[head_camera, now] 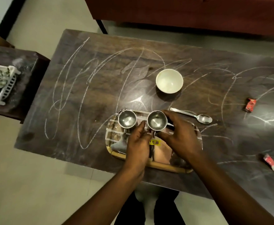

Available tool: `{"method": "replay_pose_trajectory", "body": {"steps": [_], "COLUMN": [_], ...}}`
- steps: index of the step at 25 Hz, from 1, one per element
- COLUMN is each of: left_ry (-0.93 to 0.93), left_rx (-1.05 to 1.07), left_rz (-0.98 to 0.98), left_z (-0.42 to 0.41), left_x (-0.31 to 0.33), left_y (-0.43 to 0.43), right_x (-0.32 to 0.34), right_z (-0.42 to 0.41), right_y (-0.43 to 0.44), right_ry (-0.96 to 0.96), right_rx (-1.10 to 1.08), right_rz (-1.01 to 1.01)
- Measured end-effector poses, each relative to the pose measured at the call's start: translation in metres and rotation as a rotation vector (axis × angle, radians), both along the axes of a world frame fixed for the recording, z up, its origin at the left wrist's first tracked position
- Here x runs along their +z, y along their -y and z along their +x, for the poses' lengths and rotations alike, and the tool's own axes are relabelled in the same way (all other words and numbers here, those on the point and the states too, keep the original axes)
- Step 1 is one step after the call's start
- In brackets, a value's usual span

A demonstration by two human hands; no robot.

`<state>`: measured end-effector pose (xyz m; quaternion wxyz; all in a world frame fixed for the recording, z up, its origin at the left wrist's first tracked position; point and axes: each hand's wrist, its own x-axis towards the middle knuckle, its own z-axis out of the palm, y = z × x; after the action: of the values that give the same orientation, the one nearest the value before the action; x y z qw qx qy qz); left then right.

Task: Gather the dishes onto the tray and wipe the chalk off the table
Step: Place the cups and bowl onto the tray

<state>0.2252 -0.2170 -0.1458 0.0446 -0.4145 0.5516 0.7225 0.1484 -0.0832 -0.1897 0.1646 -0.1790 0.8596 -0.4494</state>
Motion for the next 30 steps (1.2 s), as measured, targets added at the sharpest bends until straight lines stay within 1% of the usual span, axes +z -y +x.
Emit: {"method": "replay_pose_trajectory", "body": {"steps": [3,11,17,22,24,26,28,30], "left_ry": [0.029,0.006,-0.004,0.030,0.048,0.071,-0.004,-0.126], "left_rx": [0.045,0.105,0.117,0.085,0.090,0.141,0.158,0.120], "left_rz": [0.040,0.093,0.106,0.142,0.055,-0.127,-0.284,-0.383], "left_z": [0.011,0.013,0.010,0.016,0.022,0.026,0.021,-0.001], "left_x": [-0.011,-0.025,-0.026,-0.028,-0.026,-0.022,-0.012,0.001], "left_y": [-0.002,-0.002,0.002,0.002,0.000,0.000,0.004,0.012], "right_x": [-0.014,-0.026,-0.025,-0.024,-0.020,-0.012,-0.002,0.010], "right_z": [0.005,0.006,0.005,0.005,0.005,0.004,-0.003,-0.021], "right_y": [0.008,0.018,0.021,0.022,0.022,0.019,0.014,0.011], "right_ry": [0.033,0.047,0.070,0.091,0.116,0.092,0.056,0.108], "right_rx": [0.021,0.018,0.014,-0.006,-0.010,-0.017,-0.101,-0.288], "right_rz": [-0.003,0.011,0.024,0.031,0.052,0.103,0.095,-0.018]}}
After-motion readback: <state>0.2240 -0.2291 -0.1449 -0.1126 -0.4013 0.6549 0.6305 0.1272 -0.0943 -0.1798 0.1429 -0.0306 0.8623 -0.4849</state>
